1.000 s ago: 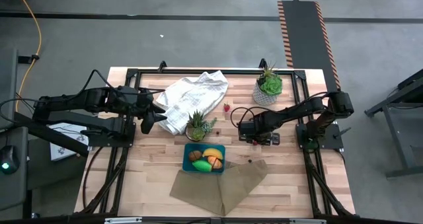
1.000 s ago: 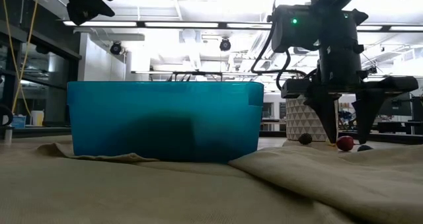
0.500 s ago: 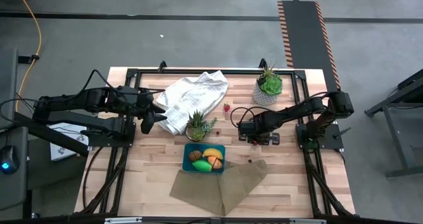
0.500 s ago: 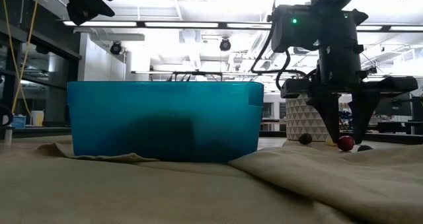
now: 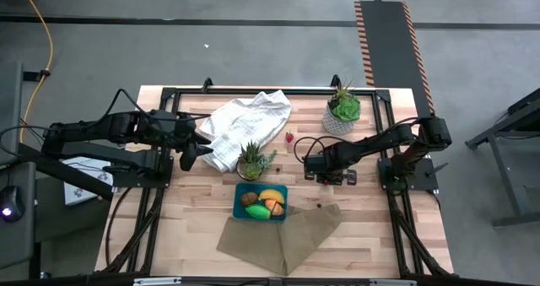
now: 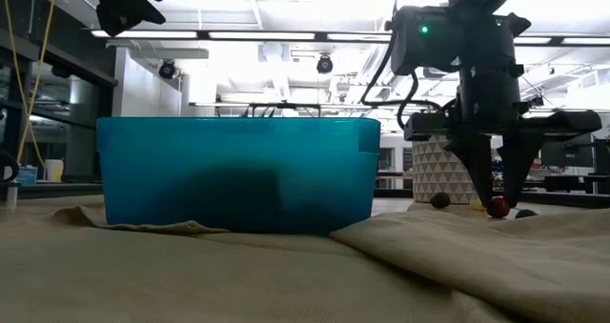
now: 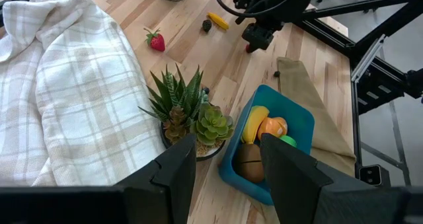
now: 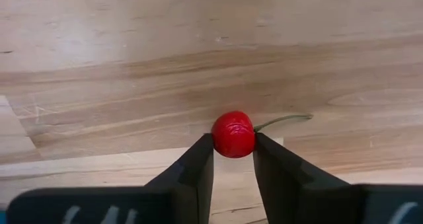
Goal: Pick and placing Produce into tupperware
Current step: Put the cherry into the blue bin
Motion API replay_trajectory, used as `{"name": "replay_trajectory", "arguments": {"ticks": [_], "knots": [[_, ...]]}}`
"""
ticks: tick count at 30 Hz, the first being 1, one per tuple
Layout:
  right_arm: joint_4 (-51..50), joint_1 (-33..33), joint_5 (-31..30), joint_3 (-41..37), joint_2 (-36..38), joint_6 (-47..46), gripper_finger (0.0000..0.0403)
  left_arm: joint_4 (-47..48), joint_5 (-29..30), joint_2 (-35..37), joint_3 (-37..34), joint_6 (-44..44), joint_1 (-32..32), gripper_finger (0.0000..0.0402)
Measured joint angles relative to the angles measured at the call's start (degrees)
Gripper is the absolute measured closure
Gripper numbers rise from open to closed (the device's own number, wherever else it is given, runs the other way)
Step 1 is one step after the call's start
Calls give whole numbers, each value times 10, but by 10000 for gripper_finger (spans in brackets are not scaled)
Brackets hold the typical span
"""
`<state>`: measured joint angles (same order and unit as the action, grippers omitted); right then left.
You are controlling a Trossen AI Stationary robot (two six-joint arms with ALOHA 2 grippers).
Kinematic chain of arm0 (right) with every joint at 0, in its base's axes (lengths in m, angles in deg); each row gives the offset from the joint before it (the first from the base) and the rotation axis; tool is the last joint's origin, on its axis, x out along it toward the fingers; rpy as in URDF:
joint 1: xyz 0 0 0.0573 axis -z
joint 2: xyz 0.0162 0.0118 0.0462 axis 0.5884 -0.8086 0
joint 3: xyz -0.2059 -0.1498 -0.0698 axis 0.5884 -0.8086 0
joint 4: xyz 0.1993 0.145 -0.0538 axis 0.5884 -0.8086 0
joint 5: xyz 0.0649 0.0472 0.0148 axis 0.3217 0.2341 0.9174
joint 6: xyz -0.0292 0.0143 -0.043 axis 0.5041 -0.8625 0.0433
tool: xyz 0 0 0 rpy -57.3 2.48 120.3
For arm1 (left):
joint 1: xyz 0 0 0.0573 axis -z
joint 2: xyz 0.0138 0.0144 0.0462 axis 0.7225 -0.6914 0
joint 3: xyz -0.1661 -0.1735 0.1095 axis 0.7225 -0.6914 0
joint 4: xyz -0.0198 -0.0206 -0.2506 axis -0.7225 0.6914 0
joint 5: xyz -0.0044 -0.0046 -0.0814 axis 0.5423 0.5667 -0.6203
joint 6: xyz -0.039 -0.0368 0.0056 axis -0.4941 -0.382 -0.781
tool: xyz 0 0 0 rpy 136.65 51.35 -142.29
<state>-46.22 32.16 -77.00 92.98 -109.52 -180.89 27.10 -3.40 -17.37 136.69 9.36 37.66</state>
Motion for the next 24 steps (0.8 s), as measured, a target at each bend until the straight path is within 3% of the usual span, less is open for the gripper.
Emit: {"name": "replay_trajectory", "arguments": {"ticks": [8, 24], "knots": [[11, 0, -7, 2, 0, 9, 318, 0, 0, 0, 0, 1, 0, 245], [-21, -1, -70, 89, 0, 57, 318, 0, 7, 0, 0, 16, 0, 245]]}}
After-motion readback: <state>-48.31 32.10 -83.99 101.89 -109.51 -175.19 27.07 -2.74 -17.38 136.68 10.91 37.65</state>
